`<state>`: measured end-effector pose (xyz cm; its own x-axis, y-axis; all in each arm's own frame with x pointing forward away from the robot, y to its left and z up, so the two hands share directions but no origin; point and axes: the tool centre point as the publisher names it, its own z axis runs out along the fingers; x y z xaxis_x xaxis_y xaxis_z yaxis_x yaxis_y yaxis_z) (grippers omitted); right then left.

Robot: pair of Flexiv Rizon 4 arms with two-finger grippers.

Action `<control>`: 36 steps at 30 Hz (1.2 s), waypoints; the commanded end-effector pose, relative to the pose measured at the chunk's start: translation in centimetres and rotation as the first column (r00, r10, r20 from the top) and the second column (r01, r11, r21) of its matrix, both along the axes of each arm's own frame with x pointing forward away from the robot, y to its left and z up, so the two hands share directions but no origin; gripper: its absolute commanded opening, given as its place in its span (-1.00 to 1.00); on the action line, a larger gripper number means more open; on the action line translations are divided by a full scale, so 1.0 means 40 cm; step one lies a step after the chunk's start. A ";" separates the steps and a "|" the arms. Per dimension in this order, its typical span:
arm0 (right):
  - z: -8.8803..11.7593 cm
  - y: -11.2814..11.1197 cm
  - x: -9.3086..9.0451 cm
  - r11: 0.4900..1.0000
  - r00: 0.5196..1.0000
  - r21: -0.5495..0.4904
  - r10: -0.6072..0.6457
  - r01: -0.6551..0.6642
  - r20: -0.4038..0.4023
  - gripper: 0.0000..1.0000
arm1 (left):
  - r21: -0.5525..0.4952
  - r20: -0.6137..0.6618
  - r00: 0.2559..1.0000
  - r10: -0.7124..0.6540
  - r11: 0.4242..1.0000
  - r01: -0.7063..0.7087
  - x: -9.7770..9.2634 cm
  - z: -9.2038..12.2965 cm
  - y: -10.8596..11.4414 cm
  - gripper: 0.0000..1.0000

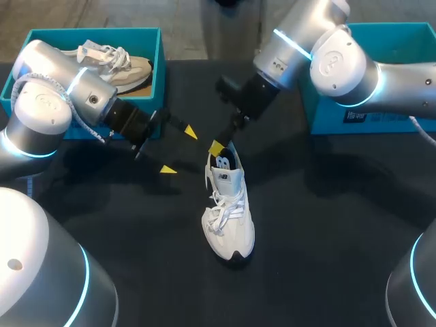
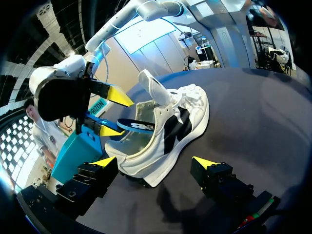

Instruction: Take the shoe out of the shoebox, open the shoe tongue, remove and reinsert the insole, then place the shoe into the shoebox

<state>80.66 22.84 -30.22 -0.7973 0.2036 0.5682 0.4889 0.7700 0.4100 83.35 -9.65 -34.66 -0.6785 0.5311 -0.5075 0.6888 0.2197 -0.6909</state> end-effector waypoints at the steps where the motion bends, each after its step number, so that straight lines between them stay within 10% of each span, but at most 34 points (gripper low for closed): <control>1: 0.017 0.001 0.005 1.000 1.000 -0.001 0.000 0.000 0.021 -0.07 | -0.001 0.001 1.000 -0.002 1.000 0.002 -0.002 -0.001 0.000 1.00; 14: 0.057 -0.008 0.059 0.999 0.995 0.029 -0.028 0.025 0.100 -0.15 | -0.003 0.003 1.000 0.007 1.000 -0.007 -0.002 0.001 0.005 1.00; 22: 0.077 -0.027 0.049 0.990 0.985 0.050 -0.138 0.133 0.103 -1.00 | 0.007 0.003 1.000 0.009 1.000 -0.009 0.006 0.008 0.004 1.00; 36: 0.120 -0.077 0.072 0.921 0.906 0.040 -0.388 0.387 0.170 -1.00 | 0.014 0.002 1.000 0.021 1.000 -0.021 0.012 0.013 0.016 1.00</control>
